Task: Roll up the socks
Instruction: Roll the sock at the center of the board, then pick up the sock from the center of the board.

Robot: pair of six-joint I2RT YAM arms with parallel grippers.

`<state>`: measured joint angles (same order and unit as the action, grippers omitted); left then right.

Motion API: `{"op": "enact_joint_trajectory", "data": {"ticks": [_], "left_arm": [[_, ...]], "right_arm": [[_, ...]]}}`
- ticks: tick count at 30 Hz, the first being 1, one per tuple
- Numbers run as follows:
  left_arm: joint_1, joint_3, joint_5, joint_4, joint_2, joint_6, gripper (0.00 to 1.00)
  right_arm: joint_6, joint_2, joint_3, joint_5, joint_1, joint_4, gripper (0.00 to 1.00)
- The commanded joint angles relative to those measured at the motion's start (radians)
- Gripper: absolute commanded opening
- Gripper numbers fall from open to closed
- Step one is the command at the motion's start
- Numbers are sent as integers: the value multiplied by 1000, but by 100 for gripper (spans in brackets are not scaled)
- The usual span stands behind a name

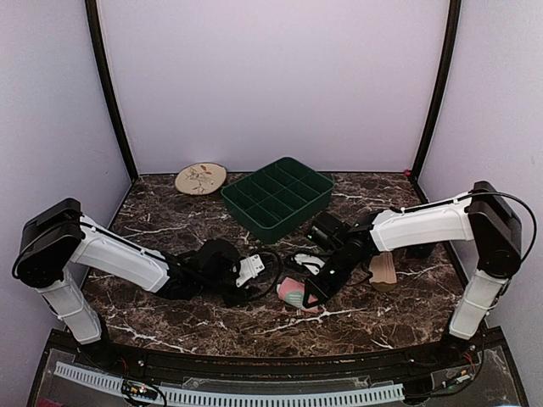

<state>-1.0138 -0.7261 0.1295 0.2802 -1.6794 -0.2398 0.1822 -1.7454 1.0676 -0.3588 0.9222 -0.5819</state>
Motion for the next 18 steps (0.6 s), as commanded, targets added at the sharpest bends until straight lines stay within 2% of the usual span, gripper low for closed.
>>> {"op": "enact_joint_trajectory", "data": {"ticks": [1, 6, 13, 18], "left_arm": [[-7, 38, 78, 100, 69, 11, 53], [-40, 88, 72, 210, 112, -59, 55], [-82, 127, -25, 311, 126, -155, 59], [-101, 131, -11, 351, 102, -222, 64]], "right_arm": [[5, -33, -14, -76, -19, -16, 0], [6, -50, -29, -121, -46, -21, 0], [35, -72, -66, -196, -77, 6, 0], [50, -85, -58, -238, -91, 4, 0]]}}
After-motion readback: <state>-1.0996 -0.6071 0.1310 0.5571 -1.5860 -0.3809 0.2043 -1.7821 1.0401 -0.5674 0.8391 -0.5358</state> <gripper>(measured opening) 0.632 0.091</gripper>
